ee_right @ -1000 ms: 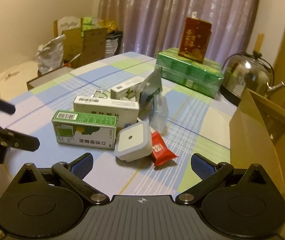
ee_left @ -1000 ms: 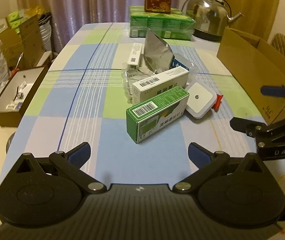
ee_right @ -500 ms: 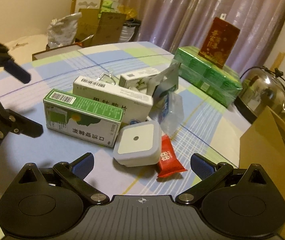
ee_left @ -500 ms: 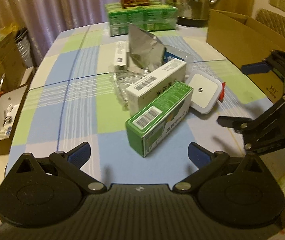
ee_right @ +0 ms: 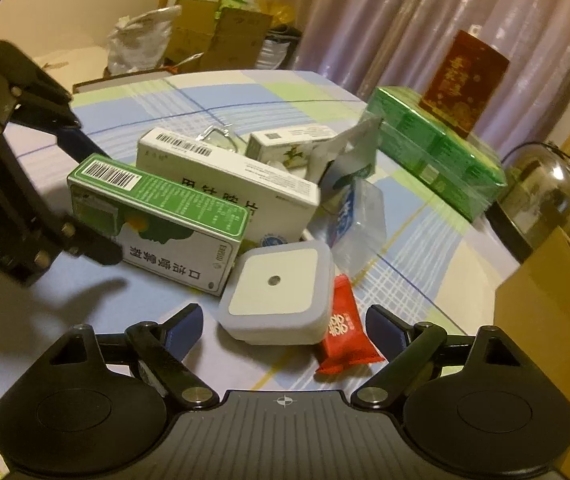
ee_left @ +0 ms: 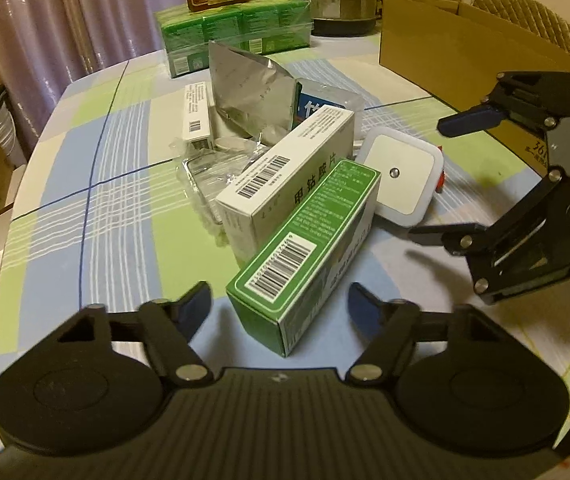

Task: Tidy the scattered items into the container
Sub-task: 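Grasp the green-and-white medicine box with the left tool while the right tool grasps the white night light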

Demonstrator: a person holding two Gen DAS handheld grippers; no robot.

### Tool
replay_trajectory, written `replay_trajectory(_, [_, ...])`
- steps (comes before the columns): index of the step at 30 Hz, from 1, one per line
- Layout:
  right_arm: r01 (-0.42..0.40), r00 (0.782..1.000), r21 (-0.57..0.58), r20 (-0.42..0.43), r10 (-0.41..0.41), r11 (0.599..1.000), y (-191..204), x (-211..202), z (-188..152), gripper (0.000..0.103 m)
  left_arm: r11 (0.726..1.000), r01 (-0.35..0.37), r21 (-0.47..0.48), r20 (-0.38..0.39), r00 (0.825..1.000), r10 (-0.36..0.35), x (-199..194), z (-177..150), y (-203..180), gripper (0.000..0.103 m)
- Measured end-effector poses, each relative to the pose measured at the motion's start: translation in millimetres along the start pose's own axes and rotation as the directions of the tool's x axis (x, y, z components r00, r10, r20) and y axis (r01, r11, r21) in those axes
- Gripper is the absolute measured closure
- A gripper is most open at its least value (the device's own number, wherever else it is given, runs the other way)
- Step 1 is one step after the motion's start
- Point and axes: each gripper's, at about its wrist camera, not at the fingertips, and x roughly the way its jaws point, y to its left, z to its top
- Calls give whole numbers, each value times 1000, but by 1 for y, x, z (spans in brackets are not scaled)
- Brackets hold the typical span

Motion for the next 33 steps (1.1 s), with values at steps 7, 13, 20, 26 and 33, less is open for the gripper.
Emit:
replay_trajectory(7, [2,1000,-39,-11,-2,999,6,12,4,26,996,37,-77,-38,998,-40,-8,-2,2,69])
replay_trajectory(13, [2,1000,-3,-25,-2,1000,3,16,6,39,995,48,-82,-44,998,-52,-15,-8,-9,71])
replay_trajectory(20, [0,999,117,-40,5,993,-10,-5,-7,40,1000,4,-3,-24,1000,-4,-17,-8,-27,62])
replay_trajectory(26, [7,997,247,-73,11,969,-22,-36,-31,40,1000,-15,-4,-13,1000,15,-13,3,-31,63])
replay_trajectory(33, [19,995,357,-96,16,934,-28,-70,-57,40,1000,21,-17,-59,998,-22,-18,5,-45,78])
